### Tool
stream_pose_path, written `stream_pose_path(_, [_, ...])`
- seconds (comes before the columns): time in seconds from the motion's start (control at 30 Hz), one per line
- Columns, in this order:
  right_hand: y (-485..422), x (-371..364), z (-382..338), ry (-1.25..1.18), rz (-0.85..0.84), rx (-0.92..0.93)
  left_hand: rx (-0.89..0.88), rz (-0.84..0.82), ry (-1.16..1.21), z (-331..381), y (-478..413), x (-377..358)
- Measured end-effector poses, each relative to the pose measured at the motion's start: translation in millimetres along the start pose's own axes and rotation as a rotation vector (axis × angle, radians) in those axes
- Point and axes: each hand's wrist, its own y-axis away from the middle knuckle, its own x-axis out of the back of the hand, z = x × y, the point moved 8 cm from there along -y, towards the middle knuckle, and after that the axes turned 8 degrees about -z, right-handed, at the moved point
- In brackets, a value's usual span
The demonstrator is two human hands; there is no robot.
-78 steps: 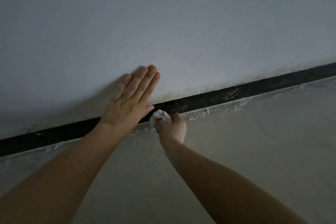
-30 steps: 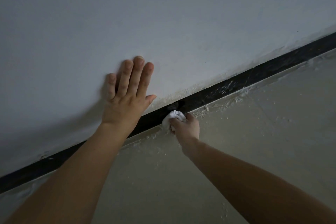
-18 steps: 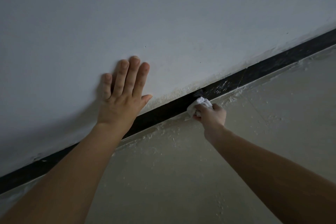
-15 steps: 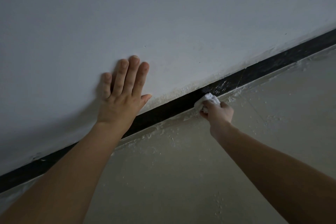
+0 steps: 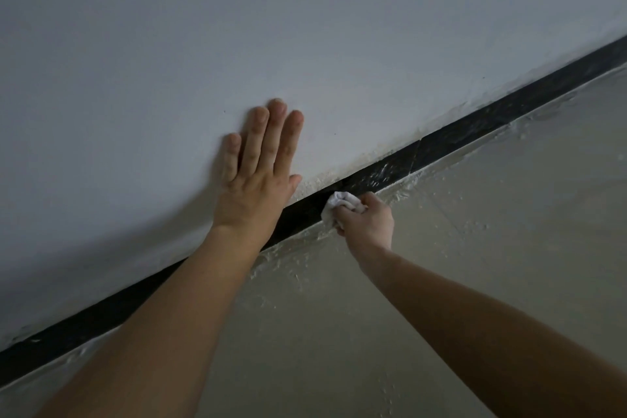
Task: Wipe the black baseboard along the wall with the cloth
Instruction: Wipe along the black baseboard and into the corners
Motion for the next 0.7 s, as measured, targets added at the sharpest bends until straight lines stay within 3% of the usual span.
stream_pose_path(0.17, [-21.6,28.1,-0.8,0.011,0.049,-0.042,0.011,-0.001,-0.016,-6.1,-1.0,0.6])
stream_pose_path(0.3, [-23.4,44.7,7.6,-0.166,0.150,-0.163,0.002,-0.013,-0.008,-4.9,-2.1,-0.5])
stream_pose_path(0.37, [-15.1,41.9,10.4,-0.167,0.109,-0.186,0.005,-0.011,-0.018,-3.8,-0.5,-0.5])
stream_pose_path(0.53, [10.3,-6.3,-3.9,0.058,-0.156,0.003,0.010,-0.002,-0.040,-5.6,-1.8,-0.3])
stream_pose_path(0.7, [5.5,-8.3,-19.7,0.153,-0.125,0.123,0.011,-0.002,-0.031,-6.0,-1.4,1.1])
